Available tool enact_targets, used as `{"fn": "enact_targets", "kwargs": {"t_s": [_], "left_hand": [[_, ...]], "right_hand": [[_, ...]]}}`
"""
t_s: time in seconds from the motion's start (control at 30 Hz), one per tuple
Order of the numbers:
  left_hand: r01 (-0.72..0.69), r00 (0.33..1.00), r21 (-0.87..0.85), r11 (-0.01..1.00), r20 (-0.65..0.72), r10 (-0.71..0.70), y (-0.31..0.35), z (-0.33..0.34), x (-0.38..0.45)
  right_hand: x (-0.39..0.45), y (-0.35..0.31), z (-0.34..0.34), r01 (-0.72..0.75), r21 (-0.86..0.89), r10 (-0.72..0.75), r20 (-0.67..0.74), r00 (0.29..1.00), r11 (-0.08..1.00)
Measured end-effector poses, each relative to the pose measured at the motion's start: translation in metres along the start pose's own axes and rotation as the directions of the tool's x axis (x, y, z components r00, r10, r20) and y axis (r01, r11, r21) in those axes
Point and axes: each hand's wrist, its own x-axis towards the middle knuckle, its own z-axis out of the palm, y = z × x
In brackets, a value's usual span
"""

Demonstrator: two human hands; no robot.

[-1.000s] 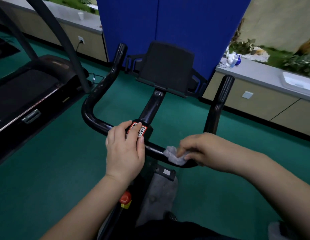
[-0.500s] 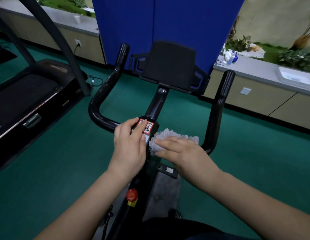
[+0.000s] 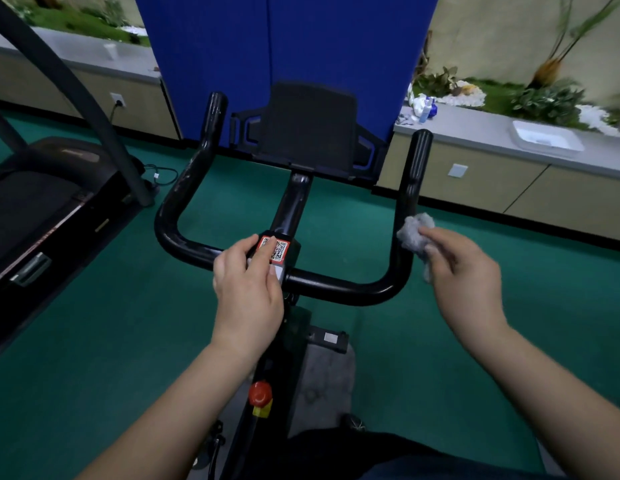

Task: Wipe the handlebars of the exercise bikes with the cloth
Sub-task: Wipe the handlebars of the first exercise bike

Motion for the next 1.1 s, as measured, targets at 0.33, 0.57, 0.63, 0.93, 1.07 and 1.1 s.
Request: {"fn": "enact_targets", "kwargs": {"t_s": [0.33, 0.57, 0.63, 0.93, 1.07, 1.1], "left_hand": [[0.018, 0.999, 0.028, 0.999, -0.03, -0.017, 0.002, 0.002, 0.001], [0.027, 0.998, 0.051, 0.998, -0.055, -0.025, 0.002, 0.004, 0.001], [0.029, 0.998, 0.06, 0.998, -0.065, -0.025, 0.002, 0.004, 0.002], [0.079, 0.994, 0.069, 0.994, -0.083, -0.074, 0.006, 0.004, 0.002], [0.167, 0.981, 0.06, 0.984, -0.107, -0.16, 0.012, 0.006, 0.003], [0.197, 0.975, 0.061, 0.978, -0.121, -0.189, 0.015, 0.007, 0.004]], "right_hand": [[-0.072, -0.015, 0.028, 0.105, -0.083, -0.092, 0.147, 0.985, 0.991], [-0.004, -0.059, 0.028, 0.214, 0.057, -0.219, 0.117, 0.969, 0.975], [0.023, -0.075, 0.05, 0.254, 0.058, -0.261, 0.202, 0.944, 0.965], [0.068, -0.075, 0.127, 0.664, 0.016, -0.547, 0.582, 0.601, 0.747], [0.074, -0.052, 0.113, 0.647, 0.103, -0.58, 0.564, 0.588, 0.756], [0.078, -0.054, 0.115, 0.66, 0.114, -0.594, 0.568, 0.57, 0.742]]}}
